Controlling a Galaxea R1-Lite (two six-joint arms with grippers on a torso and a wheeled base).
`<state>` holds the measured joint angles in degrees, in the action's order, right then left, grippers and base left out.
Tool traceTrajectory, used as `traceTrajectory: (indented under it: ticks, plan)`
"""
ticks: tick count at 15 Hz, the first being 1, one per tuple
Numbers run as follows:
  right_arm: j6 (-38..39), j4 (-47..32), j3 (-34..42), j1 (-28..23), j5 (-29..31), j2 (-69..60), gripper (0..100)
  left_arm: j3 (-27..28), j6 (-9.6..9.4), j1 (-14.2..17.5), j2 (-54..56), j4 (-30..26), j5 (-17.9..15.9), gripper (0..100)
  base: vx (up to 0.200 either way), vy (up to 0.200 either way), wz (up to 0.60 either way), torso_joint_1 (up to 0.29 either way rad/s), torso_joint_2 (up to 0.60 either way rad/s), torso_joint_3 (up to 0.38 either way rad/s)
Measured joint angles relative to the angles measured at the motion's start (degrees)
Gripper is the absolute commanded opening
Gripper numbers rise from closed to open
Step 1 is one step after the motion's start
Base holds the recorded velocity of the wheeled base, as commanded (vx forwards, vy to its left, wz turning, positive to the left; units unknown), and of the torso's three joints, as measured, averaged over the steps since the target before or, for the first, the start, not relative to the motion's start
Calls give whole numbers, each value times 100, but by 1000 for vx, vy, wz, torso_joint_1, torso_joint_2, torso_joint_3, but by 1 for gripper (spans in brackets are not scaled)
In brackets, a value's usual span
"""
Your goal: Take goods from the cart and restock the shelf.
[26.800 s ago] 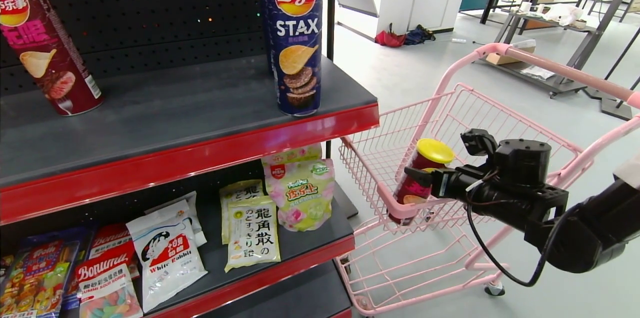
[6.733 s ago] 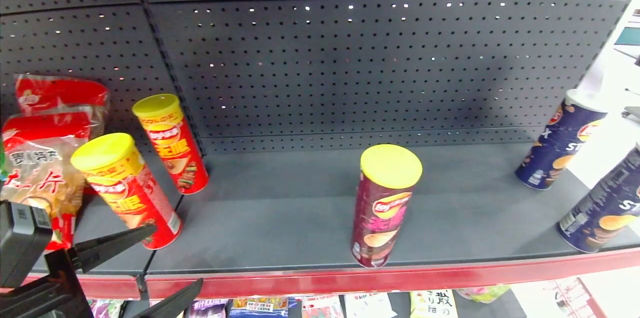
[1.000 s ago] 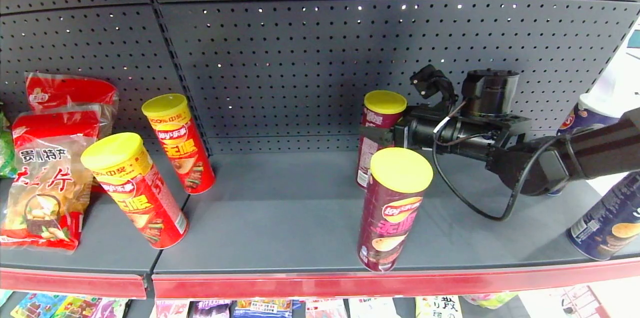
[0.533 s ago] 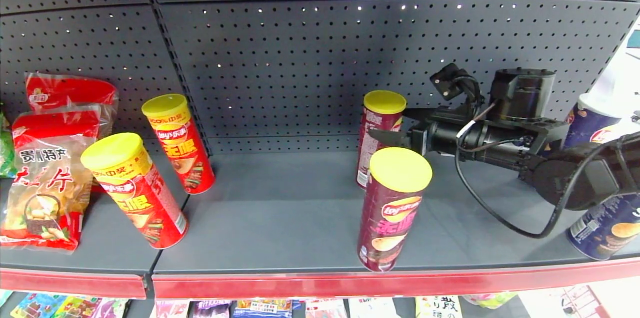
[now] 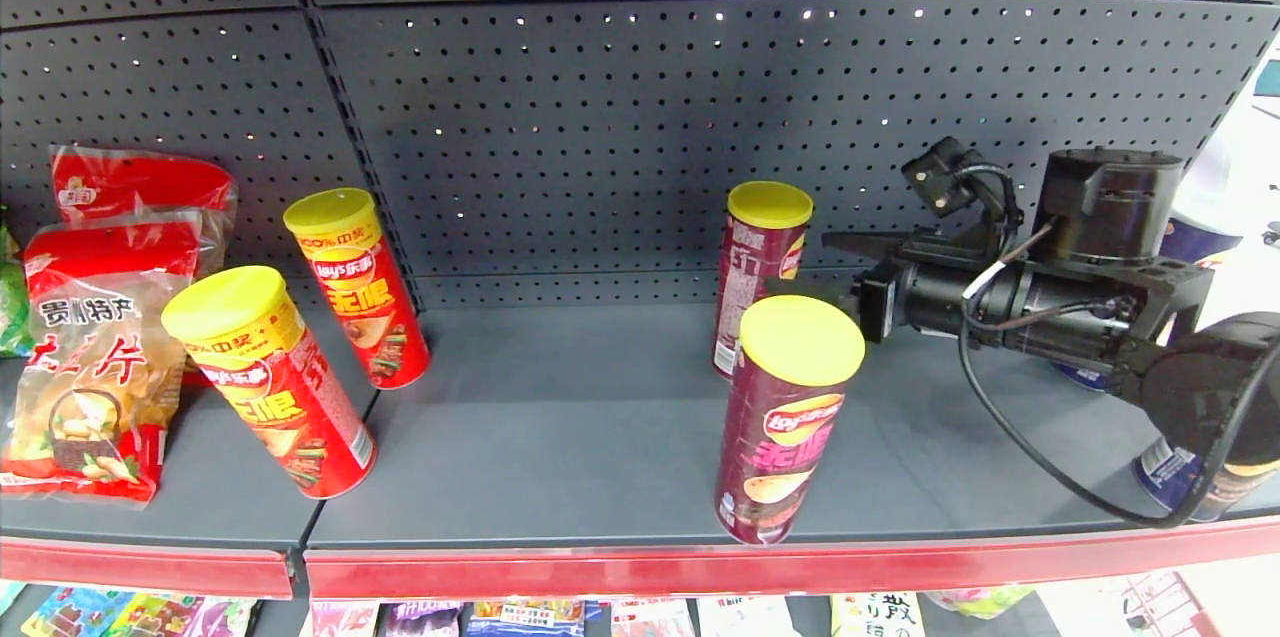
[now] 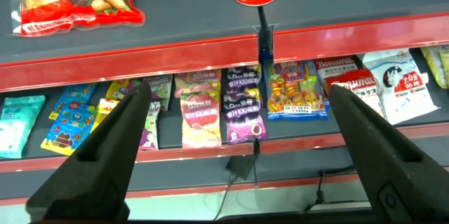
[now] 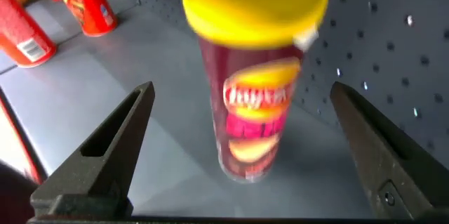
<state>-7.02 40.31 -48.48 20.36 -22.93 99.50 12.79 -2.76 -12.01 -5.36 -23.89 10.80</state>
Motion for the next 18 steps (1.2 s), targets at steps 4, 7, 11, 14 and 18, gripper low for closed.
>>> traceTrajectory:
  ticks: [4, 7, 11, 14, 18]
  plan:
    - [2, 5, 590, -234, 341, -325, 100, -4, -4, 0, 0, 24, -22, 100, 0, 0, 0, 0, 0, 0]
    - [2, -11, 1141, -346, 363, -683, 100, -11, -6, 0, -4, 66, -137, 100, 0, 0, 0, 0, 0, 0]
    - [0, -30, 2210, -383, 523, -1604, 100, -15, -4, -4, -9, 63, -238, 100, 0, 0, 0, 0, 0, 0]
    - [2, -351, 2806, -385, 572, -2459, 100, -15, -4, -11, -12, 61, -394, 100, 0, 0, 0, 0, 0, 0]
    - [0, -2682, 2826, -385, 580, -4029, 100, 83, -26, -41, -234, 283, -572, 100, 0, 0, 0, 0, 0, 0]
